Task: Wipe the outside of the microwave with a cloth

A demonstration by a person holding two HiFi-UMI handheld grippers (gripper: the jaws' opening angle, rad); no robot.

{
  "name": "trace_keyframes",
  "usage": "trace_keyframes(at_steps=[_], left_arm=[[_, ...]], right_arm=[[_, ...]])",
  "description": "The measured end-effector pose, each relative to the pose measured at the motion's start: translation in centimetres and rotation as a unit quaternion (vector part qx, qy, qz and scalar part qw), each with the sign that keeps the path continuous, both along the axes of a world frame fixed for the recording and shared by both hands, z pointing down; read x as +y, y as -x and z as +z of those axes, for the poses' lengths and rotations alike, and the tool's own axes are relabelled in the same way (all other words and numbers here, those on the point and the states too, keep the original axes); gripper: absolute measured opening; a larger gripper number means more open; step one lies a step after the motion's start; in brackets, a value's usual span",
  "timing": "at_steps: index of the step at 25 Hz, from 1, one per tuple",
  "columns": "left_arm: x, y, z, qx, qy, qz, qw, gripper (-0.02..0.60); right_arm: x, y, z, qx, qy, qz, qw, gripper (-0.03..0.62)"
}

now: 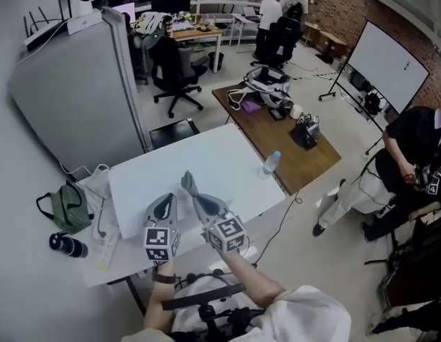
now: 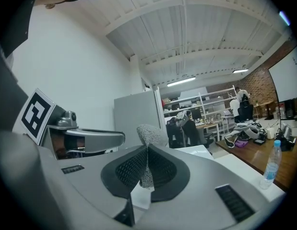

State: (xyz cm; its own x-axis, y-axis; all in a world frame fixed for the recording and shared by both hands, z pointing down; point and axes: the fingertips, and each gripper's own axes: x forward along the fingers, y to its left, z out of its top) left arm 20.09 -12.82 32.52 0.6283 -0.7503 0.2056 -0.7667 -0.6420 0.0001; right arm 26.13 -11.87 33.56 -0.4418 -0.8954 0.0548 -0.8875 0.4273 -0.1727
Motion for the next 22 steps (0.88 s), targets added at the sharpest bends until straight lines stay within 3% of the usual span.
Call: trace_keyframes(at_steps=[16, 22], left_arm=[[1.3, 2.2, 1.2, 0.015, 0.011, 0.011, 0.9998, 0.023], [-0.7, 3.5, 2.5, 0.026, 0.000, 0.014, 0.9996, 0.023]], right_arm=[[0.6, 3.2, 0.7, 0.003, 0.005, -0.011, 1.000, 0.005], [-1.5, 4.7, 1.9, 0.012, -0.006, -0.015, 1.000, 0.005]])
